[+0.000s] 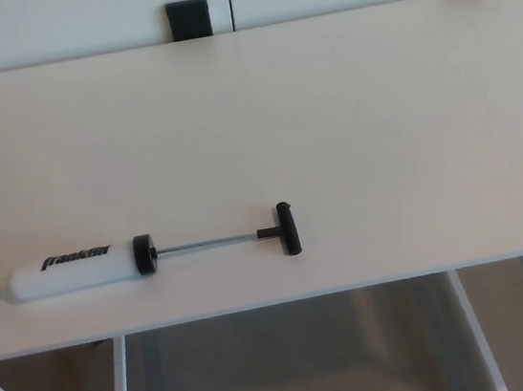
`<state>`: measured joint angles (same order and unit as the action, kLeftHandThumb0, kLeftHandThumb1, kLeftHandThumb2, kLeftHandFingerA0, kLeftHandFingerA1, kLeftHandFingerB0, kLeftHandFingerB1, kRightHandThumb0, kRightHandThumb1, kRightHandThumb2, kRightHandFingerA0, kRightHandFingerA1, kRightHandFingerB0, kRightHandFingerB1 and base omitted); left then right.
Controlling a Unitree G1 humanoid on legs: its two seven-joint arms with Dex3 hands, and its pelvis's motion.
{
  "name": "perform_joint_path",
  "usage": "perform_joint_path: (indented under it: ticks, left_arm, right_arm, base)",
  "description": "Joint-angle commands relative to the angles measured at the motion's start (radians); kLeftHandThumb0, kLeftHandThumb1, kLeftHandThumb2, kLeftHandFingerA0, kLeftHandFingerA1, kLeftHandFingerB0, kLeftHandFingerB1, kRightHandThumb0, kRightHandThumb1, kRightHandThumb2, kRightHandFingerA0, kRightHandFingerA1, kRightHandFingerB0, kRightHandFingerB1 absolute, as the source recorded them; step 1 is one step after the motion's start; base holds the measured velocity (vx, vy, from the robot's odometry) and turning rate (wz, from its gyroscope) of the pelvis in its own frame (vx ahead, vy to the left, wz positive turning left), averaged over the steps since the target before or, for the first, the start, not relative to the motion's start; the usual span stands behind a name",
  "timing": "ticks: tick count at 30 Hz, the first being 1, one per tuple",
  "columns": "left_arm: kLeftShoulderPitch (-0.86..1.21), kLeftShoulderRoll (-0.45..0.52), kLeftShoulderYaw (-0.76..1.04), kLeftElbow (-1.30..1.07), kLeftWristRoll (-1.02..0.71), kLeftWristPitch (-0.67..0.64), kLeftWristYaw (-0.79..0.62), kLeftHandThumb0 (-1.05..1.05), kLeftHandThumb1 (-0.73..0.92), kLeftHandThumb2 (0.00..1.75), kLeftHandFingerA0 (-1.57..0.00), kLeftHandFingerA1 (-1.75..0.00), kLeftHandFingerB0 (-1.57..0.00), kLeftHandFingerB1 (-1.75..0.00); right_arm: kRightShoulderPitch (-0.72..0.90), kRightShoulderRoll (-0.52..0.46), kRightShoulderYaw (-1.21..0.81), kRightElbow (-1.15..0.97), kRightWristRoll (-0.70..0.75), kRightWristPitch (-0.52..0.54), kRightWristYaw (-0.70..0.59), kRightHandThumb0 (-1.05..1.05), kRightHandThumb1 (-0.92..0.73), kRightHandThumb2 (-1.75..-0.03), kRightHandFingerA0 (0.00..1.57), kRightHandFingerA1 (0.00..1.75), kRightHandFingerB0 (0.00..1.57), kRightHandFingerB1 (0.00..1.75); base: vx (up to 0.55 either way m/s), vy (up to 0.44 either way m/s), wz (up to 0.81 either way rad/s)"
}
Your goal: The robot walks towards a desk on which an air pump is kept in the middle. It lifts it up and holds it with its left hand and uses its right hand to compress it by pushing its handle inwards.
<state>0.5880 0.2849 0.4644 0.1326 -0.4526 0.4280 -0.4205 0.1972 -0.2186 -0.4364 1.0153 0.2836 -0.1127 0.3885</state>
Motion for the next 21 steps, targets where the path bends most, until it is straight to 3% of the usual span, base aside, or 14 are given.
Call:
perform_joint_path:
  ticks: [1,2,3,5,6,8,9,12,13,15,16,18,19,21]
  left_arm:
    - [0.079,-0.086,0.147,-0.128,-0.107,-0.031,0.074,-0.27,0.70,0.61,-0.27,-0.45,-0.17,-0.33]
    - [0.093,-0.115,0.180,-0.158,-0.121,-0.047,0.097,-0.27,0.70,0.61,-0.27,-0.45,-0.17,-0.33]
    - [0.090,-0.155,0.260,-0.187,-0.161,-0.082,0.156,-0.24,0.64,0.62,-0.12,-0.39,-0.05,-0.19]
    - [0.074,-0.195,0.347,-0.213,-0.198,-0.106,0.214,-0.24,0.64,0.62,-0.12,-0.39,-0.05,-0.19]
    - [0.072,-0.198,0.406,-0.271,-0.209,-0.155,0.224,-0.39,0.56,0.66,-0.04,-0.31,-0.07,-0.21]
    - [0.071,-0.196,0.440,-0.312,-0.209,-0.186,0.223,-0.39,0.56,0.66,-0.04,-0.31,-0.07,-0.21]
    - [0.058,-0.182,0.499,-0.430,-0.231,-0.218,0.248,-0.36,0.58,0.58,-0.12,-0.34,-0.16,-0.27]
    - [0.038,-0.170,0.564,-0.562,-0.255,-0.235,0.278,-0.36,0.58,0.58,-0.12,-0.34,-0.16,-0.27]
    - [0.028,-0.134,0.596,-0.661,-0.274,-0.243,0.275,-0.36,0.54,0.63,-0.10,-0.25,-0.12,-0.30]
    - [0.017,-0.095,0.628,-0.760,-0.291,-0.245,0.264,-0.36,0.54,0.63,-0.10,-0.25,-0.12,-0.30]
    - [-0.012,-0.032,0.646,-0.834,-0.273,-0.258,0.256,-0.38,0.51,0.67,-0.05,-0.22,-0.06,-0.22]
    - [-0.033,0.008,0.657,-0.877,-0.256,-0.265,0.252,-0.38,0.51,0.67,-0.05,-0.22,-0.06,-0.22]
    - [-0.094,0.086,0.651,-0.944,-0.203,-0.261,0.261,-0.41,0.51,0.58,-0.09,-0.26,-0.09,-0.23]
    - [-0.094,0.086,0.651,-0.944,-0.203,-0.261,0.261,-0.41,0.51,0.58,-0.09,-0.26,-0.09,-0.23]
  right_arm:
    - [-0.003,-0.010,0.004,-0.002,0.001,-0.028,0.001,-0.33,-0.57,-0.57,0.62,0.51,0.32,0.35]
    - [-0.002,-0.011,0.006,-0.007,-0.001,-0.030,0.001,-0.33,-0.57,-0.57,0.62,0.51,0.32,0.35]
    - [-0.010,-0.014,0.003,-0.001,0.002,-0.024,0.002,-0.31,-0.56,-0.57,0.64,0.52,0.31,0.34]
    - [-0.020,-0.018,-0.002,0.011,0.008,-0.017,0.005,-0.31,-0.56,-0.57,0.64,0.52,0.31,0.34]
    - [-0.023,-0.021,-0.002,0.007,0.009,-0.013,0.005,-0.33,-0.56,-0.57,0.65,0.51,0.33,0.34]
    - [-0.023,-0.022,-0.001,0.002,0.008,-0.011,0.004,-0.33,-0.56,-0.57,0.65,0.51,0.33,0.34]
    - [-0.026,-0.020,0.000,-0.005,0.008,-0.007,0.000,-0.31,-0.58,-0.57,0.65,0.51,0.36,0.35]
    - [-0.029,-0.017,0.000,-0.012,0.008,-0.003,-0.005,-0.31,-0.58,-0.57,0.65,0.51,0.36,0.35]
    - [-0.027,-0.016,0.003,-0.019,0.007,0.001,-0.004,-0.30,-0.59,-0.58,0.63,0.51,0.33,0.34]
    - [-0.025,-0.015,0.007,-0.027,0.005,0.006,-0.002,-0.30,-0.59,-0.58,0.63,0.51,0.33,0.34]
    - [-0.030,-0.016,0.006,-0.021,0.005,0.005,0.000,-0.31,-0.58,-0.58,0.65,0.51,0.34,0.34]
    - [-0.034,-0.017,0.006,-0.016,0.005,0.004,0.002,-0.31,-0.58,-0.58,0.65,0.51,0.34,0.34]
    - [-0.037,-0.018,0.007,-0.013,0.003,0.005,0.001,-0.31,-0.57,-0.57,0.66,0.51,0.35,0.34]
    - [-0.037,-0.018,0.007,-0.013,0.003,0.005,0.001,-0.31,-0.57,-0.57,0.66,0.51,0.35,0.34]
  base:
    - [0.00,0.000,0.00]
    - [0.00,0.000,0.00]
    - [0.00,0.000,0.00]
    - [0.00,0.000,0.00]
    - [0.00,0.000,0.00]
    - [0.00,0.000,0.00]
    - [0.00,0.000,0.00]
    - [0.00,0.000,0.00]
    - [0.00,0.000,0.00]
    - [0.00,0.000,0.00]
    - [0.00,0.000,0.00]
    - [0.00,0.000,0.00]
    - [0.00,0.000,0.00]
    - [0.00,0.000,0.00]
